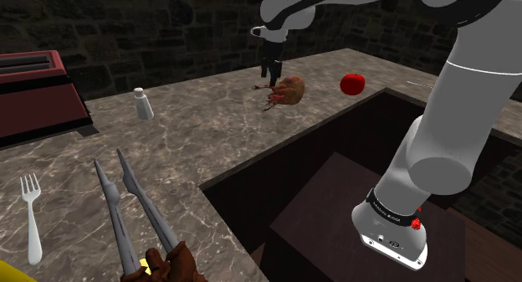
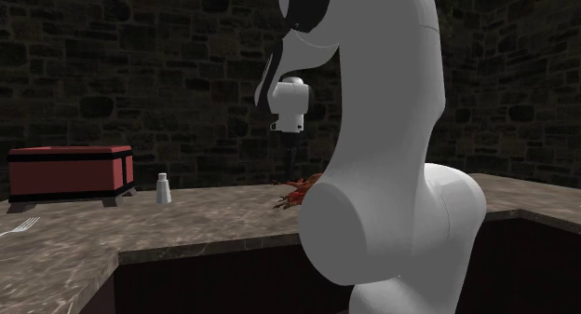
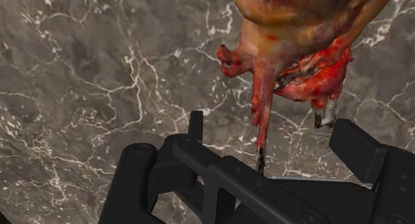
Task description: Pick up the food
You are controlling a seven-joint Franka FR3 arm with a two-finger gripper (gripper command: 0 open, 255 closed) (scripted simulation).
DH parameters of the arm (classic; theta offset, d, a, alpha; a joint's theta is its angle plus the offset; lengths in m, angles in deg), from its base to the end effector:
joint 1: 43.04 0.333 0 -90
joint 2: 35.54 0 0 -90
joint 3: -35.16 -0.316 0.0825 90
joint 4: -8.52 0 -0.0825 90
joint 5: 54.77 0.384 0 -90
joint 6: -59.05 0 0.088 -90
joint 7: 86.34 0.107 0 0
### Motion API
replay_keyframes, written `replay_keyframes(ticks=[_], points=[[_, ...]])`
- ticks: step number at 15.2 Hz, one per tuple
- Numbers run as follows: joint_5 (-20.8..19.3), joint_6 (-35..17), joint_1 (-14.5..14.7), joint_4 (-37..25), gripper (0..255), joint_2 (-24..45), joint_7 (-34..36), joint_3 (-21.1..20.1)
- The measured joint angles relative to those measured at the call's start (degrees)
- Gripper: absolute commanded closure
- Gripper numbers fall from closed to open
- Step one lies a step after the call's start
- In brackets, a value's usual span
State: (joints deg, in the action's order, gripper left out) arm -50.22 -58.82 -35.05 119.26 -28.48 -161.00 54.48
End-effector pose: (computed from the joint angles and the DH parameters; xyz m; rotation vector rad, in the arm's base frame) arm 0.5769 -0.1059 0.4274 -2.6880 -1.5949 -0.0417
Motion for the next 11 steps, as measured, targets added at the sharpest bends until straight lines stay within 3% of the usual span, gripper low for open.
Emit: replay_keyframes(ticks=[4, 5, 11], points=[[0.60, -2.82, -0.14, 1.66, 0, 1.25, -0.63, -0.05], [0.63, -3.03, -0.13, 1.82, 255, 1.31, -0.65, -0.07], [0.68, -3.23, -0.13, 1.94, 255, 1.34, -0.68, -0.08]])
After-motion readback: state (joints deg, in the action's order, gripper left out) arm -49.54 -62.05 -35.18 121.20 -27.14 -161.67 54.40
